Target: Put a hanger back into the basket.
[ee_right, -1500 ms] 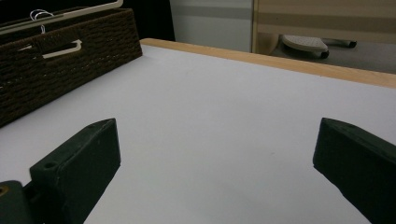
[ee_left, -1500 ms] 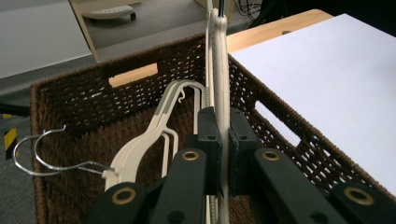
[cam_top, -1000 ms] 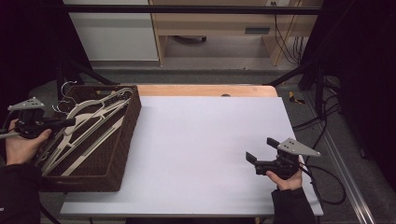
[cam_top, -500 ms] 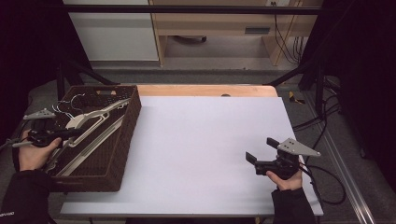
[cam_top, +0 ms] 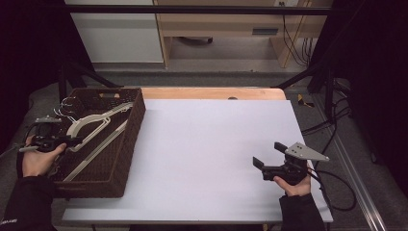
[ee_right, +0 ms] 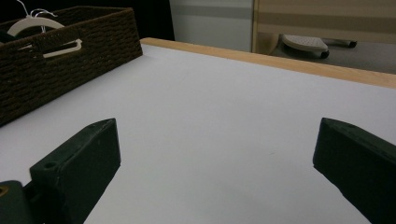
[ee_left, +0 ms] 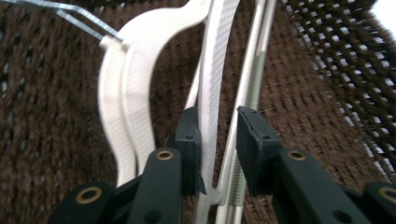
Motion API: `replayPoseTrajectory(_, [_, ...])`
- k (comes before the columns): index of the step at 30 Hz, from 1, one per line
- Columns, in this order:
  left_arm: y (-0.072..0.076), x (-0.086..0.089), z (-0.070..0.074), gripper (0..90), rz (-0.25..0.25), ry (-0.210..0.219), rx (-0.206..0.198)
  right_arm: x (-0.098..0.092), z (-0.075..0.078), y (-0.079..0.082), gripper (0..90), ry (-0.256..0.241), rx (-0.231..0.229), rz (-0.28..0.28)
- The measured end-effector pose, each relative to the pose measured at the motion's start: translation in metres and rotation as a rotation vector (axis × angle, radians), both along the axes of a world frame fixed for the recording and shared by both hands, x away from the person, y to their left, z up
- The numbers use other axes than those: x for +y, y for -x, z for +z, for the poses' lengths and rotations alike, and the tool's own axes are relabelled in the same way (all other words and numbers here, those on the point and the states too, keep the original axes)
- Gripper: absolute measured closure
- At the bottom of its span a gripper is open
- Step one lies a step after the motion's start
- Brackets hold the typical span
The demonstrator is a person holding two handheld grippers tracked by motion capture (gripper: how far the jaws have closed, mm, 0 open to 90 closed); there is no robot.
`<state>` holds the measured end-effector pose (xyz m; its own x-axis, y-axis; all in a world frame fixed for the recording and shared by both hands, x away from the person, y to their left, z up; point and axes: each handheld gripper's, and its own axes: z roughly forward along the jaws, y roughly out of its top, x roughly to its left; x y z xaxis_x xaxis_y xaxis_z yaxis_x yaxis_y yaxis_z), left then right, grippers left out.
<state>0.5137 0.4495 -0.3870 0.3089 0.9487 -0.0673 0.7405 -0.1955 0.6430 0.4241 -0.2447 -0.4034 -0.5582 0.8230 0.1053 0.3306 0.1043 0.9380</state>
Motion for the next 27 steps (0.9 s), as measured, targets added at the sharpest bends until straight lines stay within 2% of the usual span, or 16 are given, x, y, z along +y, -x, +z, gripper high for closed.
replayPoseTrajectory(2, [-0.002,0.0,-0.002,61.8,0.035,-0.007,0.008,0.0,0.0,0.0,1.1,-0.002,0.0,0.0])
replayPoseTrajectory(6, [-0.005,0.003,-0.007,47.9,0.076,-0.014,0.054,0.0,0.0,0.0,1.2,-0.001,-0.002,-0.004])
replayPoseTrajectory(9, [-0.003,0.005,-0.007,40.7,0.111,-0.005,0.043,-0.001,0.0,0.0,1.2,0.0,-0.003,-0.002])
replayPoseTrajectory(11, [0.0,0.007,-0.002,36.1,0.111,-0.016,0.005,-0.001,0.0,0.0,1.2,-0.004,-0.005,-0.007])
replayPoseTrajectory(13, [0.005,0.006,0.005,33.0,0.112,0.011,-0.041,-0.001,0.0,0.001,1.4,-0.001,-0.008,-0.008])
replayPoseTrajectory(15, [0.012,0.004,0.016,30.5,0.102,0.022,-0.105,-0.002,0.001,0.001,1.4,-0.006,-0.007,-0.01])
replayPoseTrajectory(16, [0.016,0.002,0.021,29.6,0.092,0.051,-0.141,-0.002,0.001,0.001,1.4,-0.006,-0.011,-0.01])
replayPoseTrajectory(18, [0.025,-0.005,0.034,25.7,0.055,0.11,-0.206,-0.002,0.001,0.001,1.4,-0.008,-0.013,-0.01])
replayPoseTrajectory(22, [0.046,-0.025,0.054,19.8,-0.042,0.159,-0.315,-0.004,0.003,0.002,1.4,-0.011,-0.021,-0.01])
replayPoseTrajectory(24, [0.055,-0.037,0.06,16.1,-0.086,0.197,-0.36,-0.005,0.003,0.003,1.4,-0.017,-0.025,-0.013])
replayPoseTrajectory(27, [0.066,-0.057,0.064,9.6,-0.149,0.212,-0.408,-0.005,0.004,0.004,1.3,-0.022,-0.03,-0.013])
